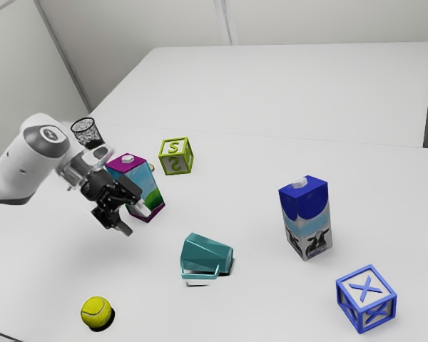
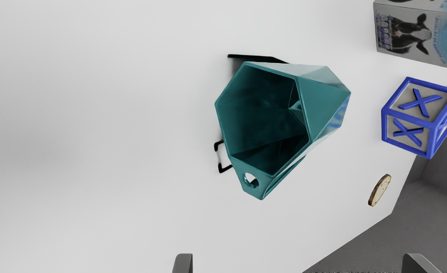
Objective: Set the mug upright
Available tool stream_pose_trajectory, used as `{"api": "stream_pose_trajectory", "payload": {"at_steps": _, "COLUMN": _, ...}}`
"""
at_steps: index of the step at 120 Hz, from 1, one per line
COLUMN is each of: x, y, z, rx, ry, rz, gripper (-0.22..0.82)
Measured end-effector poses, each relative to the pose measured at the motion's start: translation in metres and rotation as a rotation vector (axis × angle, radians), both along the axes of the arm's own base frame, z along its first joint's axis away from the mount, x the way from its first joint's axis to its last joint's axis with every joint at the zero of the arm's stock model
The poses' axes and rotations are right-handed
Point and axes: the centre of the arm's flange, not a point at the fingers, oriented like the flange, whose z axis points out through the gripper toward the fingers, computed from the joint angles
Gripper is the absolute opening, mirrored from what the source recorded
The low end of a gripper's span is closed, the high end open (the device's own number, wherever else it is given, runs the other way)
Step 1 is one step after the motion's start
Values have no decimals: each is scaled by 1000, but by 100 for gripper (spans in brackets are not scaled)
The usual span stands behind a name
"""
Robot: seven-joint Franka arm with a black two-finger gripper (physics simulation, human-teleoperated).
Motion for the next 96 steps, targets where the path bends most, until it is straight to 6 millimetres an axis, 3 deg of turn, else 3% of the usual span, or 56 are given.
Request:
{"api": "stream_pose_trajectory", "payload": {"at_steps": 29, "x": 13, "y": -20, "z": -25, "rx": -60, "ry": -27, "rz": 48, "gripper": 60}}
{"api": "stream_pose_trajectory", "payload": {"at_steps": 43, "x": 19, "y": -30, "z": -46, "rx": -84, "ry": -13, "rz": 73, "gripper": 59}}
{"api": "stream_pose_trajectory", "payload": {"at_steps": 70, "x": 29, "y": -71, "z": -75, "rx": -114, "ry": 6, "rz": 38, "gripper": 59}}
{"api": "stream_pose_trajectory", "payload": {"at_steps": 96, "x": 33, "y": -86, "z": -86, "rx": -133, "ry": 1, "rz": 32, "gripper": 53}}
